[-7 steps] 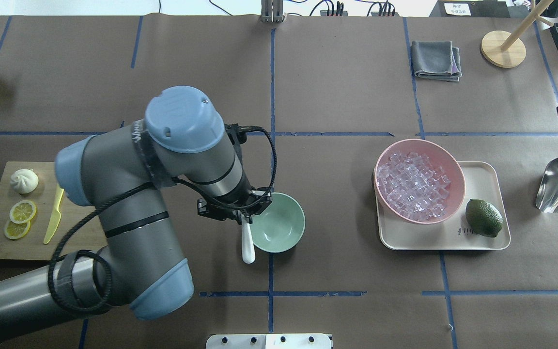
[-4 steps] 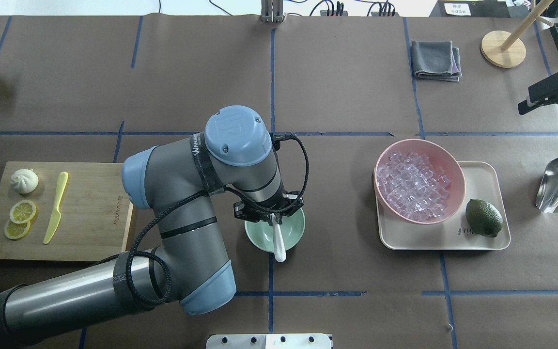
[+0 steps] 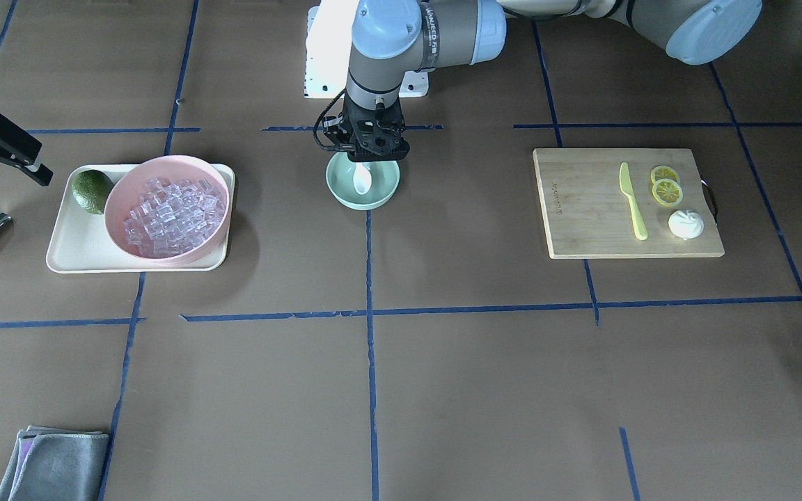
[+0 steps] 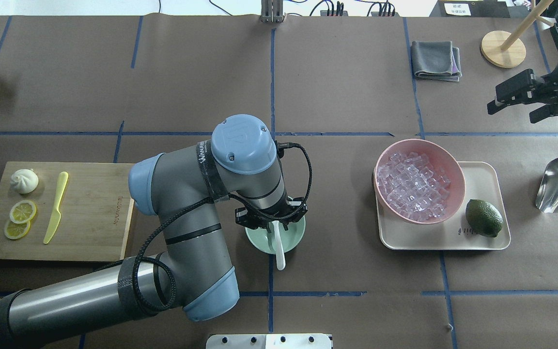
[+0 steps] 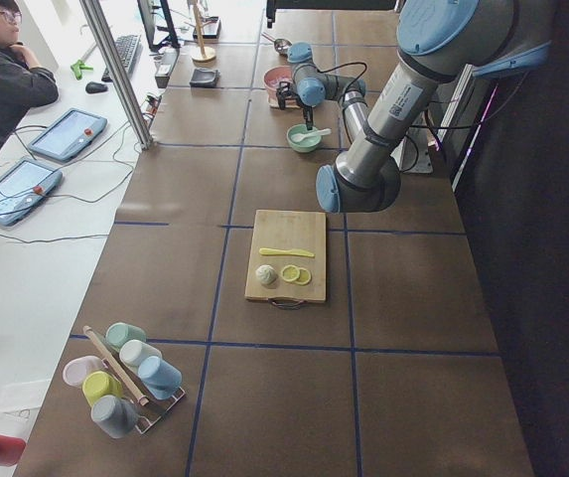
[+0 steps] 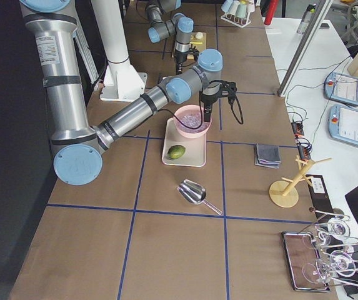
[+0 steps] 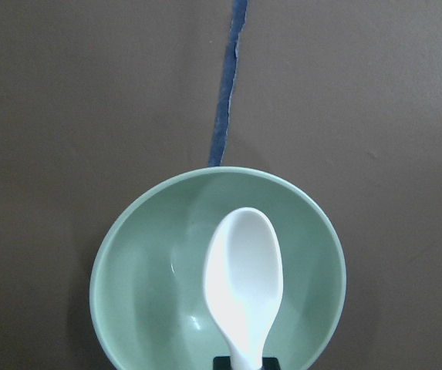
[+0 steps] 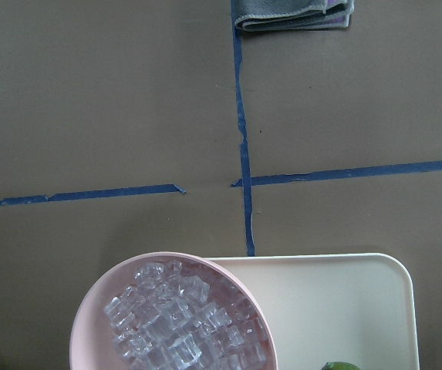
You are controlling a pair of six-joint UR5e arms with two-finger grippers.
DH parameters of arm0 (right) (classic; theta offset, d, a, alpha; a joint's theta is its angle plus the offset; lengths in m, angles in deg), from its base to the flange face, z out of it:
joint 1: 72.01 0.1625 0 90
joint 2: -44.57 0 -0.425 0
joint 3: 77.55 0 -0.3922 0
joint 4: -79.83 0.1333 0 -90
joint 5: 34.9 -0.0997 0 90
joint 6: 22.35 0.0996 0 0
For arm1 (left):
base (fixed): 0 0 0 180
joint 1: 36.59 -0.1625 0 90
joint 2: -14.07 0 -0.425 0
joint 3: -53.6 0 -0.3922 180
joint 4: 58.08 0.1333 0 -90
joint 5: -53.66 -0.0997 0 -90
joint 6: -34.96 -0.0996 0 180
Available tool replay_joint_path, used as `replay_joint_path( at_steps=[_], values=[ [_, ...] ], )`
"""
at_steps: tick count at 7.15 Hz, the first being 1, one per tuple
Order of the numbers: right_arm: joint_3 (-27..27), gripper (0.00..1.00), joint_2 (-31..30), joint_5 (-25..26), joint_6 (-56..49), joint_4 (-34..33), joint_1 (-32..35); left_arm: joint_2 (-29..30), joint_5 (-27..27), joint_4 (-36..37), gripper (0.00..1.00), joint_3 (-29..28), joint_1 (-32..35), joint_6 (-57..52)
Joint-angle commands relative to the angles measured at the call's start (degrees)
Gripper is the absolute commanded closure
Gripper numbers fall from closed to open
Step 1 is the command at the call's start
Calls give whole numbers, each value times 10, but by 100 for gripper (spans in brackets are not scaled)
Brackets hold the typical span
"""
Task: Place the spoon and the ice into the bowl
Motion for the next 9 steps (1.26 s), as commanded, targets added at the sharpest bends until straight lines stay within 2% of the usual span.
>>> replay_joint_path(
  at_steps=[1, 3, 4, 5, 6, 7, 8, 9],
  values=[
    [3, 0, 13, 28, 35, 13, -32, -3, 4, 4, 0, 10, -1, -4],
    [3, 0, 12, 81, 84, 47, -86, -4, 5, 15, 0, 21, 13, -9],
    [1, 0, 6, 111, 106, 72, -113, -6, 16, 51, 0, 39, 31, -43],
    [-5, 0, 5, 131, 120, 92, -132, -22, 19, 133, 0, 95, 58, -104],
    [-11, 0, 5, 169, 120, 102, -161, -72, 19, 172, 0, 158, 77, -156],
    [-13, 0, 5, 210, 112, 103, -191, -142, 20, 175, 0, 227, 103, -194],
    [-18, 0, 5, 219, 95, 103, -216, -204, 20, 178, 0, 292, 127, -216],
    [-26, 0, 11, 228, 71, 103, -225, -220, 20, 219, 0, 323, 150, -257]
  ],
)
